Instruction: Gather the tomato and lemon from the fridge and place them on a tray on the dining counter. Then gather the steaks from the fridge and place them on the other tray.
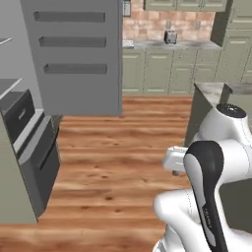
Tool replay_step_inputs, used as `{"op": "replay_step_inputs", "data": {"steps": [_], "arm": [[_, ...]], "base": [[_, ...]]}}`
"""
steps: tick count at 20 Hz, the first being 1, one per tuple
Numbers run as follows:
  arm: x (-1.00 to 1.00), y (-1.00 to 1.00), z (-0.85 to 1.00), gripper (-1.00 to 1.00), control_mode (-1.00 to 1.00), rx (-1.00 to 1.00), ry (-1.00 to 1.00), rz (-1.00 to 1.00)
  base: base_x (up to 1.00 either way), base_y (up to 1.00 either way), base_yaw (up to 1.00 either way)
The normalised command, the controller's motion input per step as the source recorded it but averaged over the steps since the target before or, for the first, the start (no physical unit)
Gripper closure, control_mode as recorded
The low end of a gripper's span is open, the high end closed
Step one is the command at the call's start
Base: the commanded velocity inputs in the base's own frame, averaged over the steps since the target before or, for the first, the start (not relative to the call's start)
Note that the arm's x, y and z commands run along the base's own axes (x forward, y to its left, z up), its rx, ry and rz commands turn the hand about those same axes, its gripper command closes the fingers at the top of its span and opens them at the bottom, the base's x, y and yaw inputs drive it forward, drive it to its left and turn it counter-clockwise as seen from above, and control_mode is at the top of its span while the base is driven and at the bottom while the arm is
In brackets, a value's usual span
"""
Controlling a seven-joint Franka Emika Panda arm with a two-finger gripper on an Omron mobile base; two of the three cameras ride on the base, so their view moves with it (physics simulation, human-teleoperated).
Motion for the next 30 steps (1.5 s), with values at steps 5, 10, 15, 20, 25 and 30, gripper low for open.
{"op": "replay_step_inputs", "data": {"steps": [5, 10, 15, 20, 25, 30], "arm": [[0.0, 0.0, 0.0, -1.0, 1.0, 0.0, 0.0, 0.0], [0.0, 0.0, 0.0, -1.0, 1.0, 0.0, 0.0, 0.0], [0.0, 0.0, 0.0, -1.0, 1.0, 0.0, 0.0, 0.0], [0.0, 0.0, 0.0, -1.0, 1.0, 0.0, 0.0, 0.0], [0.0, 0.0, 0.0, -1.0, 1.0, 0.0, 0.0, 0.0], [0.0, 0.0, 0.0, -1.0, 1.0, 0.0, 0.0, 0.0]], "base": [[0.96, 0.74, 0.12], [1.0, 0.13, 0.31], [0.98, 0.07, 0.4], [0.87, 0.13, 0.43], [0.72, 0.13, 0.46], [0.5, 0.0, 0.43]]}}
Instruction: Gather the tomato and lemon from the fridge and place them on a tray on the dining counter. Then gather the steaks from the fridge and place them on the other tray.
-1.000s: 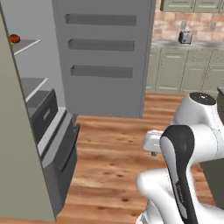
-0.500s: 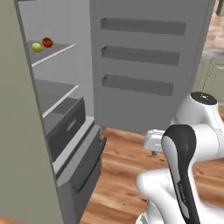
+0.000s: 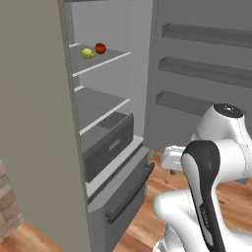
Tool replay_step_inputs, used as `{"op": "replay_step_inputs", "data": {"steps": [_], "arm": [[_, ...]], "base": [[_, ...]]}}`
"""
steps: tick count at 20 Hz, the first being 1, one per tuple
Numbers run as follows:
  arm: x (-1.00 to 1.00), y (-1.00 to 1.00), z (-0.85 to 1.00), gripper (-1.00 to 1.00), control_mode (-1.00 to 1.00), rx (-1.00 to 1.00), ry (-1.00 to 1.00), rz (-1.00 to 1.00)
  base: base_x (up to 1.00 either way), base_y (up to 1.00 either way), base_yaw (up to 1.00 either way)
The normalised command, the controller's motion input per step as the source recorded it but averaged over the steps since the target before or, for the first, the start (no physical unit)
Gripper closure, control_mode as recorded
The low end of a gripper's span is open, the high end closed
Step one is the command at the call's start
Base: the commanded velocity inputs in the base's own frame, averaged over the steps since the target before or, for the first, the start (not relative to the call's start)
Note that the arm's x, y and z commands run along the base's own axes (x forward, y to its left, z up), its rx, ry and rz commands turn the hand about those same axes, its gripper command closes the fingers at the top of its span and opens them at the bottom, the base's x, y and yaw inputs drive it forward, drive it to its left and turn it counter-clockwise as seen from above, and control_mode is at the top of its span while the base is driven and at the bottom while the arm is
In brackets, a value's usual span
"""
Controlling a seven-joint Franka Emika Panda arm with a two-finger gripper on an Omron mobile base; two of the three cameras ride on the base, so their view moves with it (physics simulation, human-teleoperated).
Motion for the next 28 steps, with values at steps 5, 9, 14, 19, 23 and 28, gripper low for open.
{"op": "replay_step_inputs", "data": {"steps": [5, 9, 14, 19, 23, 28], "arm": [[0.0, 0.0, 0.0, -1.0, 1.0, 0.0, 0.0, 0.0], [0.0, 0.0, 0.0, -1.0, 1.0, 0.0, 0.0, 0.0], [0.0, 0.0, 0.0, -1.0, 1.0, 0.0, 0.0, 0.0], [0.0, 0.0, 0.0, -1.0, 1.0, 0.0, 0.0, 0.0], [0.0, 0.0, 0.0, -1.0, 1.0, 0.0, 0.0, 0.0], [0.0, 0.0, 0.0, -1.0, 1.0, 0.0, 0.0, 0.0]], "base": [[0.43, -0.07, 0.41], [0.31, -0.22, 0.37], [0.42, -0.33, 0.34], [0.44, -0.3, 0.34], [0.25, -0.1, 0.35], [0.35, -0.16, 0.37]]}}
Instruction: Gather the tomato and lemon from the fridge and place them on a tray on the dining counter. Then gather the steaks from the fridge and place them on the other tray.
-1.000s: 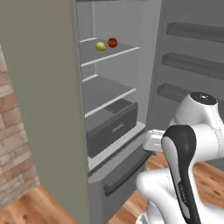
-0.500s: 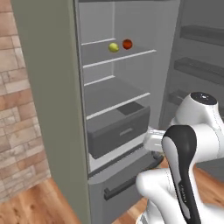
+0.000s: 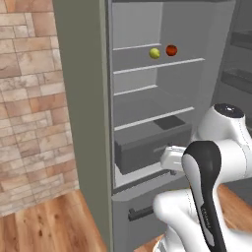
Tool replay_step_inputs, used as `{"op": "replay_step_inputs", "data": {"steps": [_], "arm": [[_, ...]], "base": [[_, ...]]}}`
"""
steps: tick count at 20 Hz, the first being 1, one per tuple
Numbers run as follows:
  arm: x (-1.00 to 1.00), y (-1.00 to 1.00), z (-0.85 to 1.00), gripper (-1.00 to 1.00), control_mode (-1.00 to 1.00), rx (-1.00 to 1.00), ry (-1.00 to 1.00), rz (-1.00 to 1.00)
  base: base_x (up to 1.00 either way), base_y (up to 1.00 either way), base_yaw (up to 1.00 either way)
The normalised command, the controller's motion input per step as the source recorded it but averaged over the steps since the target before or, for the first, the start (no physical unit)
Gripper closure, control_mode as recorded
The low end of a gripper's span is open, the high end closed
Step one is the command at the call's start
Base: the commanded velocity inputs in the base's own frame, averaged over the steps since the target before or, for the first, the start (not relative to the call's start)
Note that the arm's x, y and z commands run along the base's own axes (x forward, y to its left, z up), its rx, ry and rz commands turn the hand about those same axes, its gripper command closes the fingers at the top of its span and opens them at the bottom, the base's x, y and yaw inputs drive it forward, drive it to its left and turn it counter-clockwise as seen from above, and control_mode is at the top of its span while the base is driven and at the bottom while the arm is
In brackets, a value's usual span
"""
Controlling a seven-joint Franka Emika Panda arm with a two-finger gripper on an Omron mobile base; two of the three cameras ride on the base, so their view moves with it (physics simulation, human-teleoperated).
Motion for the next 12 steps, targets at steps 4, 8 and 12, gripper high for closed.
{"op": "replay_step_inputs", "data": {"steps": [4, 8, 12], "arm": [[0.0, 0.0, 0.0, -1.0, 1.0, 0.0, 0.0, 0.0], [0.0, 0.0, 0.0, -1.0, 1.0, 0.0, 0.0, 0.0], [0.0, 0.0, 0.0, -1.0, 1.0, 0.0, 0.0, 0.0]], "base": [[0.44, -0.36, 0.26], [0.47, -0.4, 0.16], [0.53, -0.29, 0.14]]}}
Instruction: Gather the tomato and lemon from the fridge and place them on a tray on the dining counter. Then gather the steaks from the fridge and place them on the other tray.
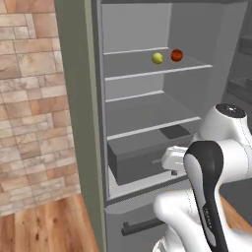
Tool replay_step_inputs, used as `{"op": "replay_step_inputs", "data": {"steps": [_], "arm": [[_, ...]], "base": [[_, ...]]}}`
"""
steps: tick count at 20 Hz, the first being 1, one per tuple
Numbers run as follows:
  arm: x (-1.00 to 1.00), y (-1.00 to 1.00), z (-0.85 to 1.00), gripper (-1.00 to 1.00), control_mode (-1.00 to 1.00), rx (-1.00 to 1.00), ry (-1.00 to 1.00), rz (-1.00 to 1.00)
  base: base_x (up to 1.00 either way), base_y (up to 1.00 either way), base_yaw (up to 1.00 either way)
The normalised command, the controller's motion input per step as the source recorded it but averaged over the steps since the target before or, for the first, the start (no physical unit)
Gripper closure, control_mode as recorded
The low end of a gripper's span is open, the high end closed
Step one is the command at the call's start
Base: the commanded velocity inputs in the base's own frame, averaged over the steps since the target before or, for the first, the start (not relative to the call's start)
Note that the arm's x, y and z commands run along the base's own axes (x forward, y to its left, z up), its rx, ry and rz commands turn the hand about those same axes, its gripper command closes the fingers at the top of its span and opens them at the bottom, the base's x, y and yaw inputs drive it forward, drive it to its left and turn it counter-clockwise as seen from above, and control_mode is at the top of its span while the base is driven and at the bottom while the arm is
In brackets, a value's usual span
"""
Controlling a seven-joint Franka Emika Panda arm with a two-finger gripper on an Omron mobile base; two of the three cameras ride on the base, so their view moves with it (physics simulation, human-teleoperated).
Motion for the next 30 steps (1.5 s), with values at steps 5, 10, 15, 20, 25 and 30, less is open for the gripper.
{"op": "replay_step_inputs", "data": {"steps": [5, 10, 15, 20, 25, 30], "arm": [[0.0, 0.0, 0.0, -1.0, 1.0, 0.0, 0.0, 0.0], [0.0, 0.0, 0.0, -1.0, 1.0, 0.0, 0.0, 0.0], [0.0, 0.0, 0.0, -1.0, 1.0, 0.0, 0.0, 0.0], [0.12, -0.13, 0.07, -1.0, -1.0, 0.0, 0.0, 0.03], [0.37, -0.71, 0.56, -1.0, -1.0, 0.0, -0.04, 0.08], [0.35, -0.52, 0.69, -1.0, -1.0, -0.03, -0.11, 0.02]], "base": [[0.57, -0.18, 0.13], [0.61, -0.29, 0.12], [0.64, -0.31, 0.14], [0.54, -0.34, 0.12], [0.0, 0.0, 0.0], [0.0, 0.0, 0.0]]}}
